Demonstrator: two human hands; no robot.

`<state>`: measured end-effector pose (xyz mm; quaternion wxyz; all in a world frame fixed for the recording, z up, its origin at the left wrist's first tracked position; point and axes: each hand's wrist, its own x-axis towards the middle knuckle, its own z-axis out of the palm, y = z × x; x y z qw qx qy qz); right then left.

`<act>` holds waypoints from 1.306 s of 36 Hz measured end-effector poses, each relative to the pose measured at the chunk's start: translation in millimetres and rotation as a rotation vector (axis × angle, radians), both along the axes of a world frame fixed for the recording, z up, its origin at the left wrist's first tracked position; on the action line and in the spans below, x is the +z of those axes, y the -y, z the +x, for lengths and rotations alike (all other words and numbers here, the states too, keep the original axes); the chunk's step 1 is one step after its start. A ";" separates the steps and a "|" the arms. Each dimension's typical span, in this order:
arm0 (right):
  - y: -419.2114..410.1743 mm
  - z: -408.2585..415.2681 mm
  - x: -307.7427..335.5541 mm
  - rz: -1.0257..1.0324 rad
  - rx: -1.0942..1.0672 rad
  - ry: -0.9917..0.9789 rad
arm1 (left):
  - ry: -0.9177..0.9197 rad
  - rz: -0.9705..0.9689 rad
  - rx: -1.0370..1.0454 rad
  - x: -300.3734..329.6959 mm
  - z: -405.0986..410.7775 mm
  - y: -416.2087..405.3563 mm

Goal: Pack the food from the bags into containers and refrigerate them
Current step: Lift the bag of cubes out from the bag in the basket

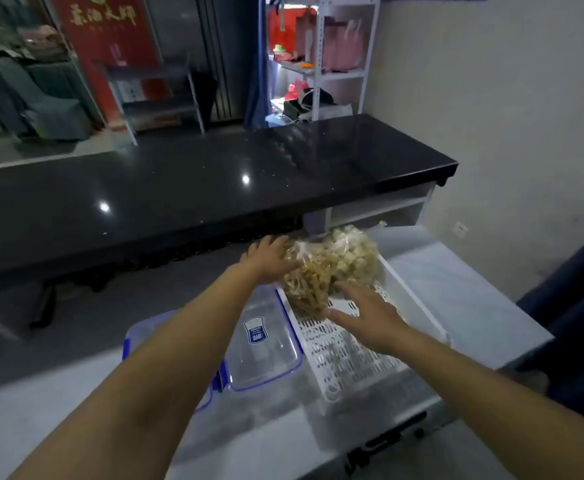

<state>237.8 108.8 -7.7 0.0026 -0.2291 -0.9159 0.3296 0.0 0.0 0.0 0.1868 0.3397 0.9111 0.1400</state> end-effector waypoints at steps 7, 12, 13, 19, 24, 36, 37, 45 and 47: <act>-1.6 -24.8 7.1 -0.940 -0.478 -0.145 | 0.220 0.111 0.036 -3.7 -26.7 -45.0; -1.0 -47.1 5.4 -1.236 -0.640 -0.155 | 0.306 0.131 0.045 -3.1 -28.2 -64.3; 1.0 -51.1 3.9 -1.228 -0.646 -0.154 | 0.286 0.118 0.047 -2.6 -27.2 -65.7; 2.5 -58.0 -6.8 -0.871 -0.431 -0.165 | 0.221 0.116 0.051 6.6 -13.7 -60.6; -12.6 -48.6 -22.2 -0.454 -0.203 -0.120 | 0.266 0.211 0.032 6.8 3.5 -38.3; -25.7 -72.2 -37.5 -0.549 -0.298 -0.176 | 0.478 0.358 0.199 10.6 35.6 -29.6; -26.9 -70.4 -38.4 -0.562 -0.307 -0.172 | 0.494 0.363 0.217 11.7 39.4 -29.5; -50.9 -39.4 -27.7 -0.428 -0.201 -0.105 | 0.564 0.360 0.368 22.2 80.8 -22.4; -62.1 -29.2 -22.2 -0.391 -0.121 -0.081 | 0.615 0.370 0.402 23.2 98.0 -17.6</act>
